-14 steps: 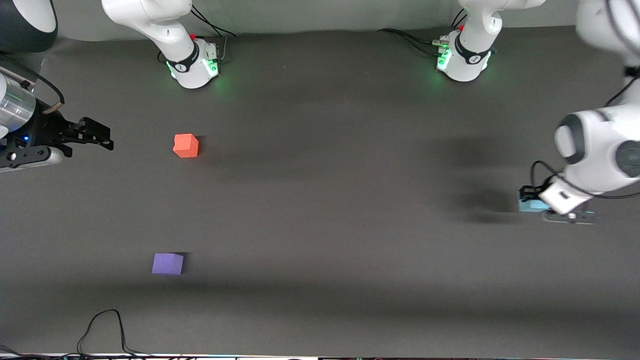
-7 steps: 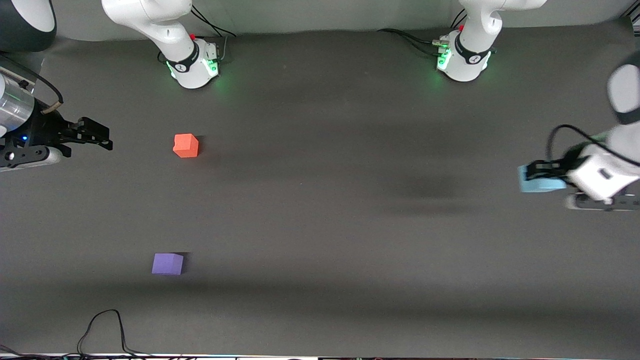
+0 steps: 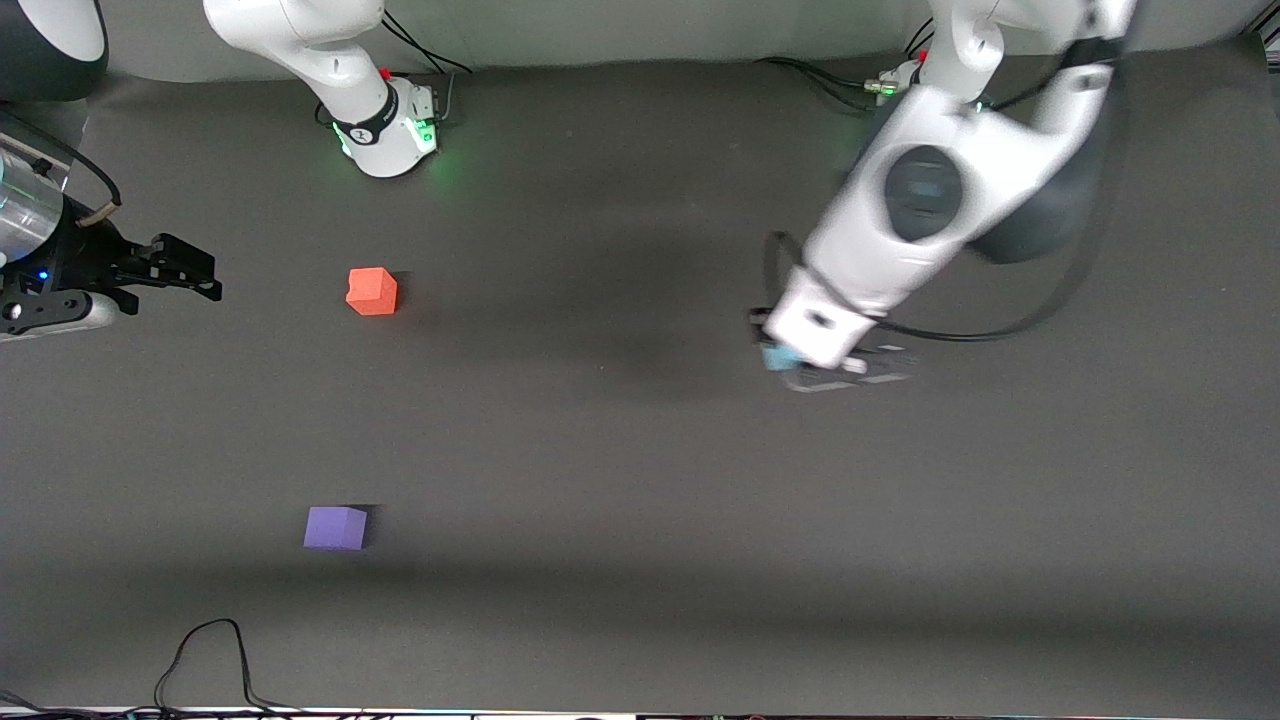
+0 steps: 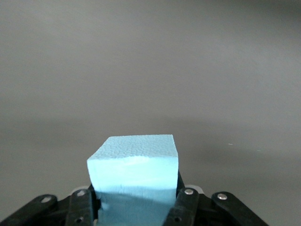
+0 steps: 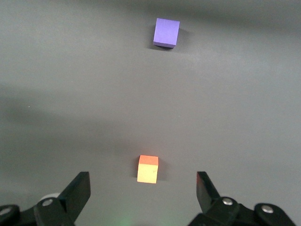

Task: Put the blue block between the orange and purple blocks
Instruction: 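Lower the blue block onto the table middle with the left gripper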

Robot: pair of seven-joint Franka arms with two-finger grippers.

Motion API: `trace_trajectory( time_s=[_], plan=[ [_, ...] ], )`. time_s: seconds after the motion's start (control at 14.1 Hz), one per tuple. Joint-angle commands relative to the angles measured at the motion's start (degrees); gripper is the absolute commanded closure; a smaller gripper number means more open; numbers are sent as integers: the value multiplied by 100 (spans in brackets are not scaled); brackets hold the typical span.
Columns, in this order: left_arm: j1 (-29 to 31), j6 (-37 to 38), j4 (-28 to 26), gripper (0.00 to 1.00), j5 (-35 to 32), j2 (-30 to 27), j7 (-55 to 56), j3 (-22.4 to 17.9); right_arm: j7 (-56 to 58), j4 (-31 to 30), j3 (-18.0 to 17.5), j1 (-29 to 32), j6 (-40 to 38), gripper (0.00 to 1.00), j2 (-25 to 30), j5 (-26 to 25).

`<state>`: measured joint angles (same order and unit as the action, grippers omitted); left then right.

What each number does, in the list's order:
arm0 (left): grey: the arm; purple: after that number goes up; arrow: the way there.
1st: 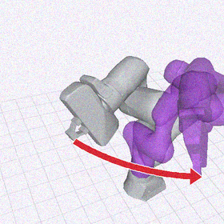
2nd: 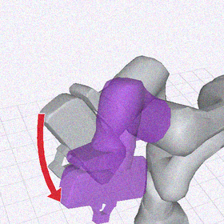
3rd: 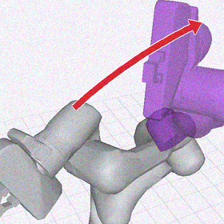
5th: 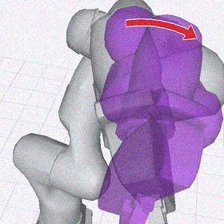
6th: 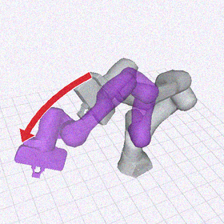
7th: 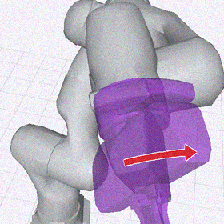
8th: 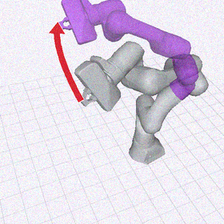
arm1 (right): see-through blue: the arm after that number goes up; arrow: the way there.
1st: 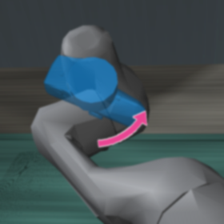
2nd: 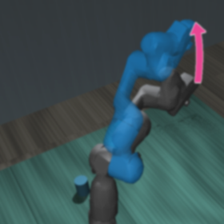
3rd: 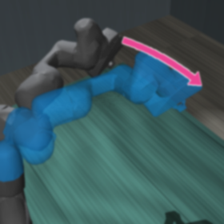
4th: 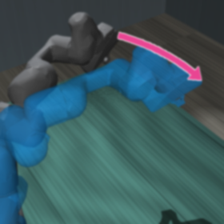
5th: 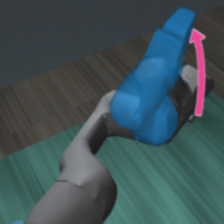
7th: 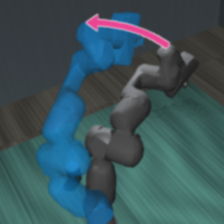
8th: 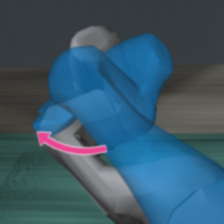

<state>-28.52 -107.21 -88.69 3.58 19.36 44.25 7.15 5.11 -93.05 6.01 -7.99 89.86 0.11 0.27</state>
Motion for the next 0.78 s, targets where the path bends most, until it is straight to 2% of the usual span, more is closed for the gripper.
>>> trace_trajectory(
  time_s=[0.0,0.14,0.36,0.71],
  plan=[
    [-985,-588,299,60,-541,760,1257,-91,77,86,41,-36,-30,0,-19,43],
    [-1540,-950,666,60,-945,1462,1874,-91,77,86,41,-36,-30,0,-19,43],
    [-1946,-1021,1335,60,-1184,2456,2131,-99,69,86,41,-36,-30,0,-28,43],
    [-2078,-1952,1398,60,-1193,3029,2105,-91,86,77,49,-36,-30,0,-28,43]
  ],
)
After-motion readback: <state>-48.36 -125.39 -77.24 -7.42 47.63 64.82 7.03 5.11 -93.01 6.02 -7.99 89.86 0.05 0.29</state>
